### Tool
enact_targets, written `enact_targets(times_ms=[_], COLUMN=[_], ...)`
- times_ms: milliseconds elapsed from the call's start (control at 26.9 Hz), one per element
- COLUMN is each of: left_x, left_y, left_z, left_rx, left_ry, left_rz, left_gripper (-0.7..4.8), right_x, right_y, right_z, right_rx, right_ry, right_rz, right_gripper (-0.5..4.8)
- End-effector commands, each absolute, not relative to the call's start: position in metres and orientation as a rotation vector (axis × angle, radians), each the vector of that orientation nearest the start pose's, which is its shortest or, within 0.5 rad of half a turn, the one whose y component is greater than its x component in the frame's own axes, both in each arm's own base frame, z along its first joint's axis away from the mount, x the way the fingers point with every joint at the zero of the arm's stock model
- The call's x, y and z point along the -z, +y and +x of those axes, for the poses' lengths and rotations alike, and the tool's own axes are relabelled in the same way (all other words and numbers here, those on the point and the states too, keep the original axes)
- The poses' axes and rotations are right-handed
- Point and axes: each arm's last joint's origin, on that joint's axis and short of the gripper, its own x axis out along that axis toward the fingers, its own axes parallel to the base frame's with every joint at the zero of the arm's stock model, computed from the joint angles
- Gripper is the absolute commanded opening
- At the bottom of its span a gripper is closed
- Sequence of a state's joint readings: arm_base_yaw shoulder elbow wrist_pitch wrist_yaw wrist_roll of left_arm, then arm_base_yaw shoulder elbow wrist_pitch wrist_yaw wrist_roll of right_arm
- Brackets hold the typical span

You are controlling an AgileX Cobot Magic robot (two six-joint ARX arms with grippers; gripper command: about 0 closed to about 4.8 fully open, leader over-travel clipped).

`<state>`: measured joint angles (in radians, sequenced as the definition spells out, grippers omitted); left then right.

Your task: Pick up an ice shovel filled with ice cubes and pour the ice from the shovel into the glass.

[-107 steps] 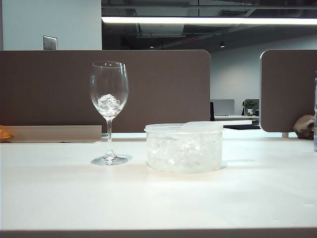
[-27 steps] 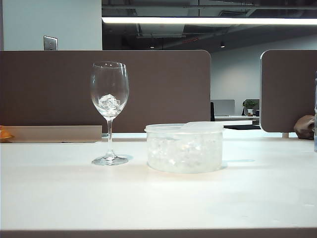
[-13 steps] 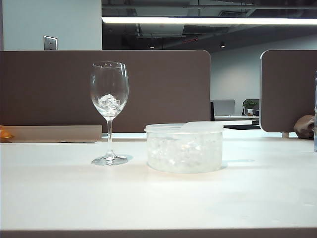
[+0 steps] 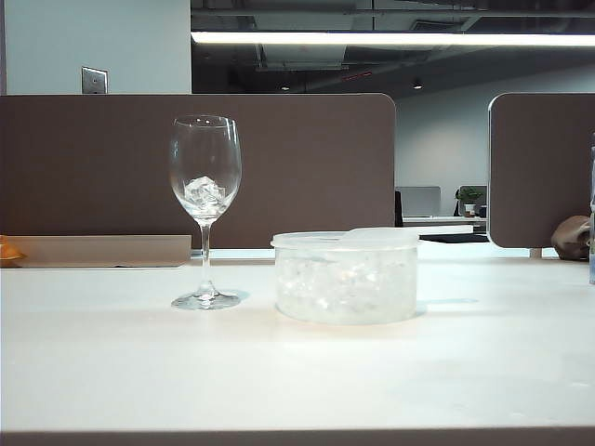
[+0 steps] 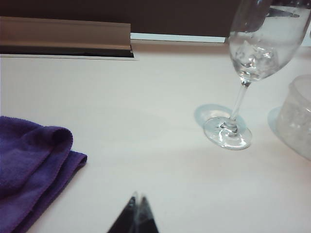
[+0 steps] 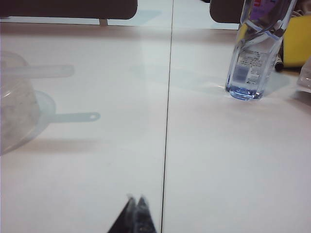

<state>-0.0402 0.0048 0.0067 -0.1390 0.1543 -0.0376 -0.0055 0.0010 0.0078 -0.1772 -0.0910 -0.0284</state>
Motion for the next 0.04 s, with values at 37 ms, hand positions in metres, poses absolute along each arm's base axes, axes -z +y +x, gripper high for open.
enact_targets(times_ms=[37], left_x=[-0.1527], left_y=[-0.0083], left_z=[0.0962], left_rx=[0.194], left_ry=[0.136], left_rz=[-0.042], left_gripper=[-0.05], right_x=[-0.1473], right_y=[0.0021], right_z=[0.0963], right_rx=[-0.086], right_ry=[0.168], right_rz=[-0.025], right_gripper=[0.0])
